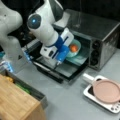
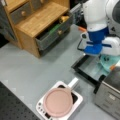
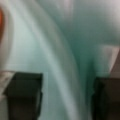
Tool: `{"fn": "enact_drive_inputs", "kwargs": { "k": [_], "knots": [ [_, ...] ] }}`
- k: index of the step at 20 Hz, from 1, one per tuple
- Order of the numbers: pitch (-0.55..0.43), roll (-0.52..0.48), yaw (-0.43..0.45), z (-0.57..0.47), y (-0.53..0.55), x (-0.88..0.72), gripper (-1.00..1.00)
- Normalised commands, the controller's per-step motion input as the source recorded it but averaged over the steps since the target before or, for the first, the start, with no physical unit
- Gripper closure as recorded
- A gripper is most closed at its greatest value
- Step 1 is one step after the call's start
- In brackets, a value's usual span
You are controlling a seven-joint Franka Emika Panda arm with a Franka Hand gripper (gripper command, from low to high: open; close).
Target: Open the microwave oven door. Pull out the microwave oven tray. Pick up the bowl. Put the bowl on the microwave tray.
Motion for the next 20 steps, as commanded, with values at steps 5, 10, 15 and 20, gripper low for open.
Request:
{"fn": "enact_drive_inputs", "kwargs": {
  "k": [5,10,15,20],
  "knots": [
    [-0.211,0.055,-0.151,-0.17,0.18,-0.22,-1.00],
    [-0.163,0.057,-0.157,-0.07,0.18,-0.25,-1.00],
    [-0.045,0.031,-0.136,0.12,0.12,-0.29,-1.00],
    [0.075,-0.047,-0.049,0.30,-0.09,-0.15,-1.00]
  ]
}}
